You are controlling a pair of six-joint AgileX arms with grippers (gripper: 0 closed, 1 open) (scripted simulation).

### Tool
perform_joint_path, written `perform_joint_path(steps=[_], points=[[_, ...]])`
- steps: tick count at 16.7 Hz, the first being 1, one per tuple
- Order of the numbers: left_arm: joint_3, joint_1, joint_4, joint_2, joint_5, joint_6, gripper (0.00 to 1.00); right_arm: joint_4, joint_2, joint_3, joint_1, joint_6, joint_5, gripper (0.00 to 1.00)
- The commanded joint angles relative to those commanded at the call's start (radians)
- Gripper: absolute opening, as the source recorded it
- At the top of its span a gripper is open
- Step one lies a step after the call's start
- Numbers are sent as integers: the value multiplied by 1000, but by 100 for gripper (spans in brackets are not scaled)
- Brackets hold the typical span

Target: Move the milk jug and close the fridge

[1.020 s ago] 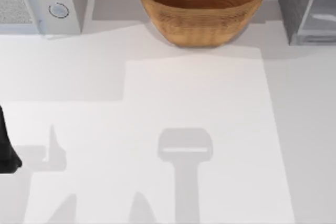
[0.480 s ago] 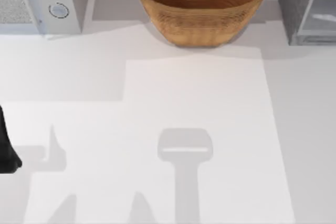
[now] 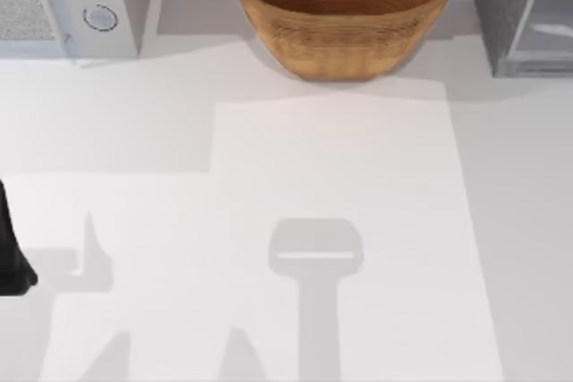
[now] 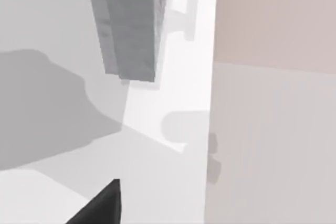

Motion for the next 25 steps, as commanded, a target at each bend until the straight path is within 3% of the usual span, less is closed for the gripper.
perform_joint_path(steps=[5,12,15,19,25], points=[[0,0,0,0,0,0,100,281,-22,18,218,266,46,100],[0,0,0,0,0,0,100,782,-13,5,526,951,95,100],[0,0,0,0,0,0,100,954,0,-10,662,1165,118,100],[0,0,0,0,0,0,100,1062,21,-29,766,1303,144,100],[0,0,0,0,0,0,100,1072,17,-28,769,1312,148,100]])
